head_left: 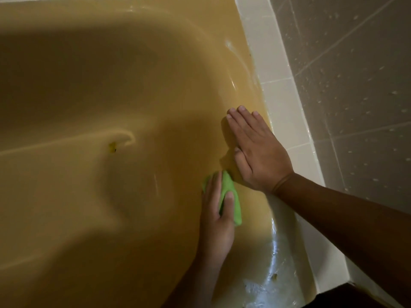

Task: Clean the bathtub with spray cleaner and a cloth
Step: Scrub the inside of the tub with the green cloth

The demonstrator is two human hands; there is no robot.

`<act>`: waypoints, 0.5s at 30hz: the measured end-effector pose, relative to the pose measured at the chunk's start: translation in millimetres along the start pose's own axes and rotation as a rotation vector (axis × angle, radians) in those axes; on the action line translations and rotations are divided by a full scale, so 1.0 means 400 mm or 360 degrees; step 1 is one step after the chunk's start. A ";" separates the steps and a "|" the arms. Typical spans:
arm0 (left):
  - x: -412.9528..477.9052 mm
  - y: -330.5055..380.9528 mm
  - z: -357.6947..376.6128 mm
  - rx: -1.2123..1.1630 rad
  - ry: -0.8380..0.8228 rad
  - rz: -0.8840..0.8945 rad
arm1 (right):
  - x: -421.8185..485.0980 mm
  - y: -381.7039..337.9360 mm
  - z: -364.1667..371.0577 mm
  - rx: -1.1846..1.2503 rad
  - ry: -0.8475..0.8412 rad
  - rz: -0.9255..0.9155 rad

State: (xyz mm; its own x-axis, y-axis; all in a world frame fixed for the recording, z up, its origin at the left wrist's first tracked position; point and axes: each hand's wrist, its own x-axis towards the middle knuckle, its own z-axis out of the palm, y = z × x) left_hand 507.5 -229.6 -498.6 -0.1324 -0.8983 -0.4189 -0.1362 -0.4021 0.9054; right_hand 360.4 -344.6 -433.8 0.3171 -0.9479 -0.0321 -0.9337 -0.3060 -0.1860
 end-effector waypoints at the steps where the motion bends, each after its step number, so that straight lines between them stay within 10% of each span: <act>1: -0.033 -0.026 -0.003 0.0016 0.0035 -0.0115 | -0.002 -0.003 -0.001 -0.0018 -0.0017 -0.0005; 5: 0.124 0.004 -0.002 -0.0022 0.0167 -0.0387 | -0.002 -0.008 -0.002 -0.0104 -0.0066 -0.0034; 11: 0.234 0.049 -0.029 -0.0114 0.0011 0.0102 | -0.003 -0.015 0.000 -0.0201 -0.0135 -0.0067; 15: -0.022 -0.086 -0.048 -0.0062 -0.0079 -0.0392 | 0.001 -0.023 -0.010 -0.0388 -0.0267 -0.0097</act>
State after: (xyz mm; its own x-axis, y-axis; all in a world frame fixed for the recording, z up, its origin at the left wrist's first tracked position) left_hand 532.0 -211.4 -524.7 -0.1482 -0.7629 -0.6293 -0.1327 -0.6152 0.7771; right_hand 368.3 -342.6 -428.1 0.3777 -0.9054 -0.1939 -0.9182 -0.3933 0.0481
